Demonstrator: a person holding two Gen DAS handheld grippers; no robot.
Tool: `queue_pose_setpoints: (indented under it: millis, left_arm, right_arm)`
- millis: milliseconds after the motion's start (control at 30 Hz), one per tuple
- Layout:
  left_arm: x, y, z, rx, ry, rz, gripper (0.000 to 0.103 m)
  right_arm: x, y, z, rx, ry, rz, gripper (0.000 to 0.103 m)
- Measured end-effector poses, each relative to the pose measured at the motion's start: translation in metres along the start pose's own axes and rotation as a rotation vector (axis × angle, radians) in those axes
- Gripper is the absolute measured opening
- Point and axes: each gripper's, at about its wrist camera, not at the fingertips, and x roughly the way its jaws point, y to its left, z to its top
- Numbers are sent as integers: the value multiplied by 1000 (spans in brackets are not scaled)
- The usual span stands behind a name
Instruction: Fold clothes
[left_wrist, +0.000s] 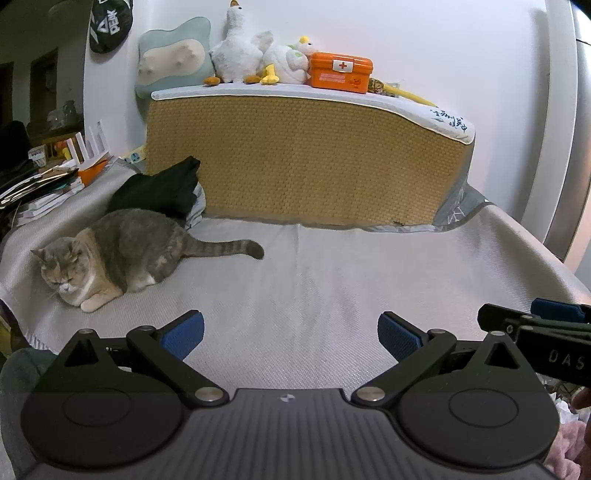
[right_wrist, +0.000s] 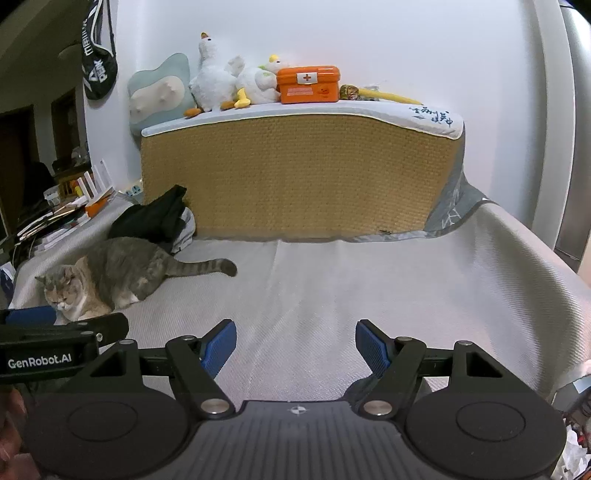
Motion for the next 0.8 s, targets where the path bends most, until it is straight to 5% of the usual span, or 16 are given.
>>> queue_pose_setpoints:
  millis: [800]
  left_arm:
    - [-3, -3, 3, 7, 20, -13, 103]
  right_arm:
    - [-2, 4, 1, 11, 14, 0, 75]
